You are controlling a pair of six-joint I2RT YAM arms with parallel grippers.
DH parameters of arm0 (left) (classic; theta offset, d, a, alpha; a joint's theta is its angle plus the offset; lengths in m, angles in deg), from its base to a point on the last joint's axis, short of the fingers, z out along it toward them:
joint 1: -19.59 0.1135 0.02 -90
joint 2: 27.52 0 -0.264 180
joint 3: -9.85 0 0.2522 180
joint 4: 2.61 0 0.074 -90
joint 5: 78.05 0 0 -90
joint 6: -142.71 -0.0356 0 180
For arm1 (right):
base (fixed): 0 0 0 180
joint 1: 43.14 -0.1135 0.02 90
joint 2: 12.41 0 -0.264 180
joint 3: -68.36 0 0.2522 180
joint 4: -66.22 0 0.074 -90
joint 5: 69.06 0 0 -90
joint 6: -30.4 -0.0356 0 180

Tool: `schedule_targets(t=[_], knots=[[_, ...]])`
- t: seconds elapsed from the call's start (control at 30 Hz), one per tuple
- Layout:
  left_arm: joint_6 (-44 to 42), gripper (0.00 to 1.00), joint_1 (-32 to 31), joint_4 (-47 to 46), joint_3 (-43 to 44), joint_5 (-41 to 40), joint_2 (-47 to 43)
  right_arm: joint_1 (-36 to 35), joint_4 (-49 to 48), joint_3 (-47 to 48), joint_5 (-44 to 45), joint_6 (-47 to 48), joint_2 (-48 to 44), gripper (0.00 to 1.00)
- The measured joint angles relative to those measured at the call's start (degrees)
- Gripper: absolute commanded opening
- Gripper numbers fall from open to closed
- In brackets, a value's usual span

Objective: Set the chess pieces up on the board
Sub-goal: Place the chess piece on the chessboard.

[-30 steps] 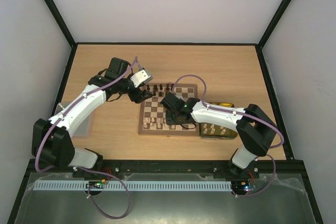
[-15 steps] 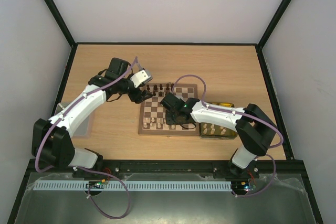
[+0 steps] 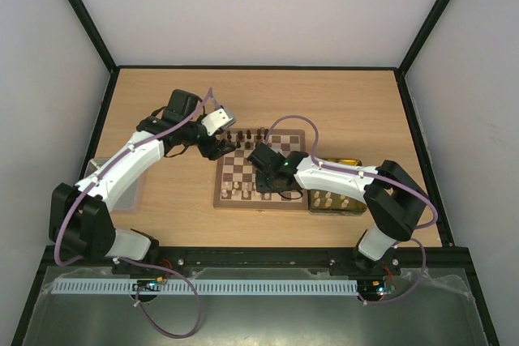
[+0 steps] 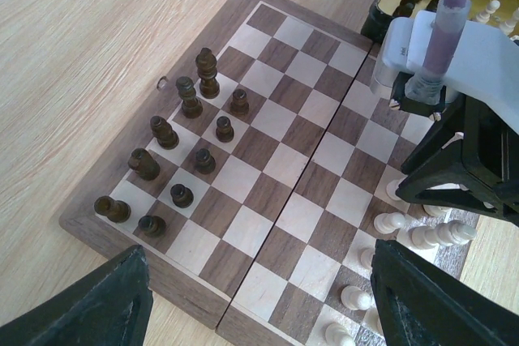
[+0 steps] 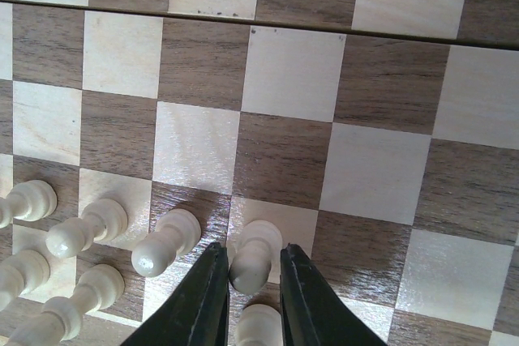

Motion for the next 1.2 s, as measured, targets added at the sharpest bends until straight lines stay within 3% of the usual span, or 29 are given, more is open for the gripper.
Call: schedule_targets(t=[1.2], knots=[[-0.02, 0.75, 0.00, -0.02, -0.09, 0.11, 0.59, 0.00, 0.39, 0.11, 2.03, 0.00, -0.85, 0.22]])
